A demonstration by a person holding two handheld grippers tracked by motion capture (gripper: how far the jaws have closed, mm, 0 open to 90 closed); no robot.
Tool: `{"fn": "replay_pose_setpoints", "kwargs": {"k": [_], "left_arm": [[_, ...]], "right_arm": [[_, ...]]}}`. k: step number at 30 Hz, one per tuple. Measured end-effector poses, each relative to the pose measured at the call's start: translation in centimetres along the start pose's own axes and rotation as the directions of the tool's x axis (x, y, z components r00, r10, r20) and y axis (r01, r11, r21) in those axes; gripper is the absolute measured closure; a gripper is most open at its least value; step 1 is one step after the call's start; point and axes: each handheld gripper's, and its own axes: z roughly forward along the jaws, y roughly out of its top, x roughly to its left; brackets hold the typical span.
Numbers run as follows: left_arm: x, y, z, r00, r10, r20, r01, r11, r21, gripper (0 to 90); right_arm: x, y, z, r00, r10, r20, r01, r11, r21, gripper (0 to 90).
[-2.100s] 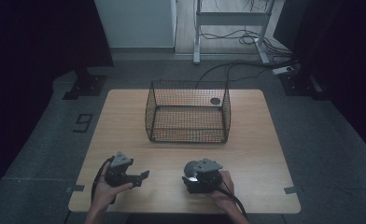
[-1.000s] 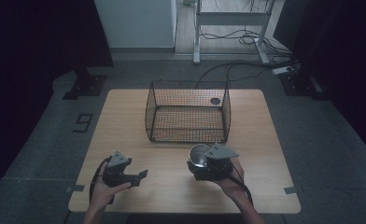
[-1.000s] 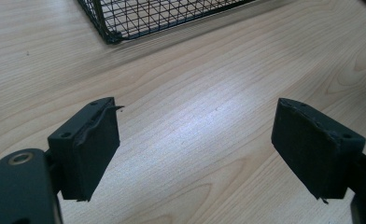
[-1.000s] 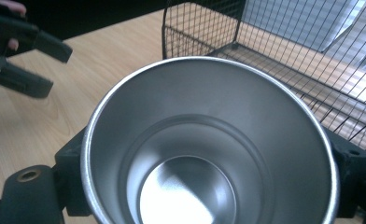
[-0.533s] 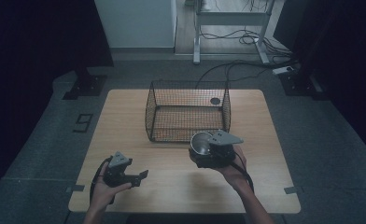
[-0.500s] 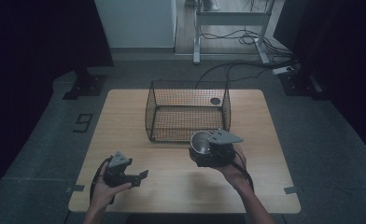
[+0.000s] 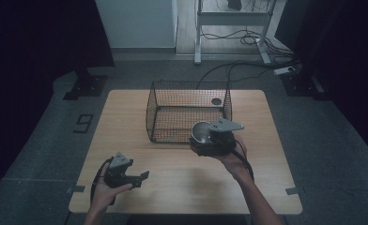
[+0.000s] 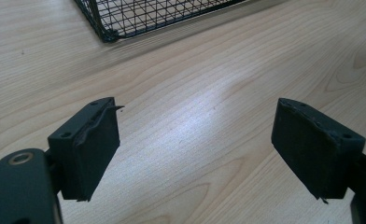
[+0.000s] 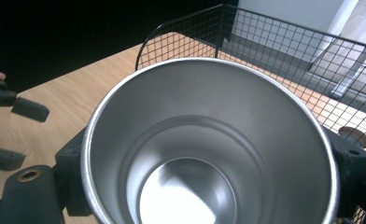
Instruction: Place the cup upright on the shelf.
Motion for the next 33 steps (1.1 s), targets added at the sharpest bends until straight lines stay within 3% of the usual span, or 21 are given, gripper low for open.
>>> {"fn": "replay_pose_setpoints", "kwargs": {"k": [13, 33], "left_arm": [[0.1, 0.0, -0.1, 1.0, -0.002, 0.0, 0.002, 1.0, -0.002, 15.6], [0.3, 0.0, -0.2, 1.0, -0.007, 0.001, 0.007, 1.0, -0.006, 15.6]], "right_arm": [[-2.3, 1.7, 1.0, 0.9985, 0.034, 0.042, -0.034, 0.999, -0.002, 14.7], [-4.5, 3.5, 2.8, 0.9956, 0.056, 0.075, -0.058, 0.998, 0.019, 14.8]]}}
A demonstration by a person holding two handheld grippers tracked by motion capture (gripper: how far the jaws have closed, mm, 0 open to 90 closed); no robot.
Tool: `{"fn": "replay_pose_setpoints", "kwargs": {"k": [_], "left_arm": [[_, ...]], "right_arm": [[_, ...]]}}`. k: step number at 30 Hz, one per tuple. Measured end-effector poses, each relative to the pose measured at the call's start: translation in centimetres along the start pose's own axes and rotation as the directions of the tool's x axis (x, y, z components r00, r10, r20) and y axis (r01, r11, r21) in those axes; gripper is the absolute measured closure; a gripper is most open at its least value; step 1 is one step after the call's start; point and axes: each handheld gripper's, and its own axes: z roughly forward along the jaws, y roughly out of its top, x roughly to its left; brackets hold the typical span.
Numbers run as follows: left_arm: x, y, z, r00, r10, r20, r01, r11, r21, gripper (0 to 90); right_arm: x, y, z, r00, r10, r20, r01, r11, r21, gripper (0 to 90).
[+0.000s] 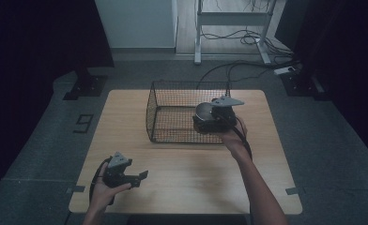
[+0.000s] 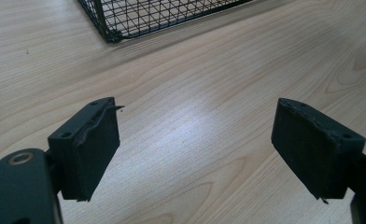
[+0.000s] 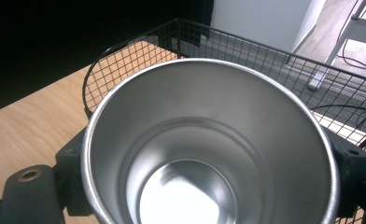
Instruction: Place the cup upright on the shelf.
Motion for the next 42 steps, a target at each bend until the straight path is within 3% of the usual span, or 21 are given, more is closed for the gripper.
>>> {"fn": "replay_pose_setpoints", "kwargs": {"k": [42], "left_arm": [[0.5, 0.0, -0.4, 1.0, -0.005, -0.001, 0.005, 1.0, -0.008, 15.5]], "right_arm": [[-3.6, 2.0, 6.8, 0.9973, 0.046, 0.056, -0.051, 0.995, 0.085, 14.8]]}}
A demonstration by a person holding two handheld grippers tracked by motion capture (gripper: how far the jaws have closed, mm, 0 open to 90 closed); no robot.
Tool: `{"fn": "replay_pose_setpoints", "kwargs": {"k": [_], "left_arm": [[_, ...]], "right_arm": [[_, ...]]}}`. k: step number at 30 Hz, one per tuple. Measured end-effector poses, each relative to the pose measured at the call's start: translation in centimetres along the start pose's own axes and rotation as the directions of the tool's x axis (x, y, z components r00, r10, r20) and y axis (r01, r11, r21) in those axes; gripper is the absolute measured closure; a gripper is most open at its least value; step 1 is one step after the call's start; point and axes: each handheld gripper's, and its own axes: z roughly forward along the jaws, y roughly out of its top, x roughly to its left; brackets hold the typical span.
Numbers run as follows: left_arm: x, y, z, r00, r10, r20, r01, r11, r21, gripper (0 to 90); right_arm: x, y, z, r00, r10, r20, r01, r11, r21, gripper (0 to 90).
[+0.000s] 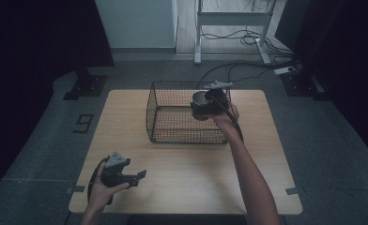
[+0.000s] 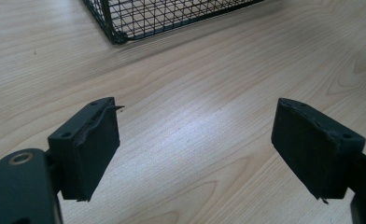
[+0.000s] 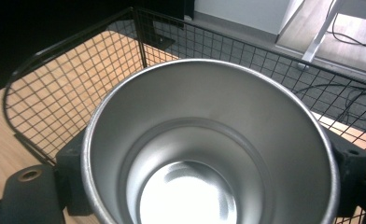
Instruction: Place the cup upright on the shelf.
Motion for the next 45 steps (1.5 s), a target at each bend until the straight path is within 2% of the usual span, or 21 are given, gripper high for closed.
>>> {"fn": "replay_pose_setpoints", "kwargs": {"k": [12, 23, 30, 37, 45], "left_arm": [[0.1, -0.1, 0.0, 1.0, -0.005, 0.0, 0.005, 1.0, -0.001, 15.5], [-0.3, 0.0, 0.4, 0.9999, 0.009, 0.008, -0.009, 0.9999, 0.011, 15.6], [-0.4, 0.0, 0.4, 0.9999, 0.012, 0.007, -0.012, 0.9999, 0.01, 15.6], [-0.1, 0.0, 0.2, 1.0, 0.007, 0.005, -0.007, 1.0, 0.005, 15.6], [0.0, 0.0, 0.0, 1.0, 0.002, 0.005, -0.002, 1.0, -0.003, 15.6]], "right_arm": [[-0.9, -0.4, 2.9, 0.9999, 0.011, 0.012, -0.011, 0.999, 0.039, 14.8], [-0.9, 0.1, 4.5, 0.9997, 0.009, 0.021, -0.01, 0.998, 0.058, 14.8], [-1.8, 0.3, 5.6, 0.9993, 0.031, 0.021, -0.033, 0.996, 0.077, 14.8], [-2.3, 0.0, 7.1, 0.9991, 0.034, 0.028, -0.036, 0.995, 0.093, 14.8], [-2.2, -0.5, 8.7, 0.9996, 0.026, 0.014, -0.028, 0.993, 0.111, 14.8]]}}
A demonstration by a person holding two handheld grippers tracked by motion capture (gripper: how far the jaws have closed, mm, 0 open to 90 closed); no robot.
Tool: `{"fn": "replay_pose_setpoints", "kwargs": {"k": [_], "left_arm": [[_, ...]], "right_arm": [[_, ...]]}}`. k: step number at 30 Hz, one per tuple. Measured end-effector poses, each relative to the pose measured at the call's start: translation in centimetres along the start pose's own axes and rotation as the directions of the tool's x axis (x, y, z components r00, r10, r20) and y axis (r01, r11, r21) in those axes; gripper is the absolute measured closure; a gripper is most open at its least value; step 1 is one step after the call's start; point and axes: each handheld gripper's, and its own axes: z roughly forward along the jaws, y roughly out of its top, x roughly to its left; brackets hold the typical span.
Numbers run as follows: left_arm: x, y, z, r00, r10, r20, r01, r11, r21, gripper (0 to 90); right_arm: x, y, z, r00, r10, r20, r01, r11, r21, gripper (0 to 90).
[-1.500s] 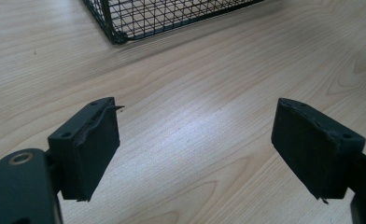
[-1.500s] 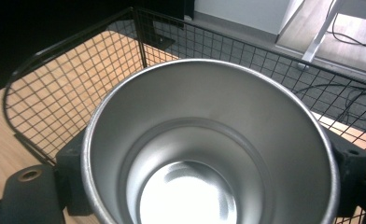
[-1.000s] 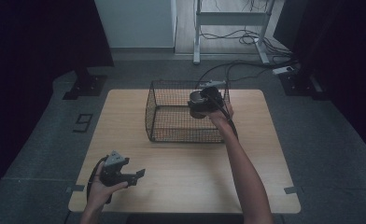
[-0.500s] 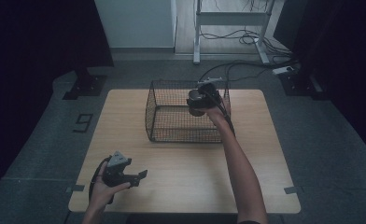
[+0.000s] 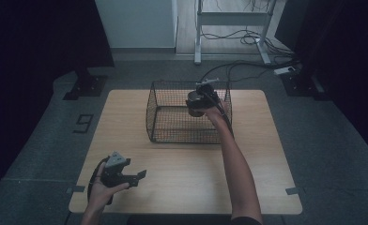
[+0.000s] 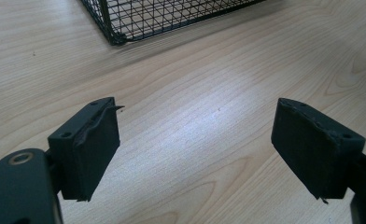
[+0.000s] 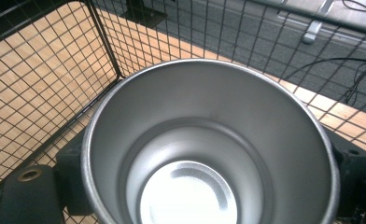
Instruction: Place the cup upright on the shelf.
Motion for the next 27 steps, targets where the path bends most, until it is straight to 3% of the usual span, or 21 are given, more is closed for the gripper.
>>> {"fn": "replay_pose_setpoints", "kwargs": {"k": [27], "left_arm": [[0.1, -0.1, 0.0, 1.0, -0.005, 0.003, 0.005, 1.0, 0.0, 15.6]], "right_arm": [[-0.4, -1.2, 3.2, 0.9995, -0.021, 0.023, 0.019, 0.996, 0.085, 14.7]]}}
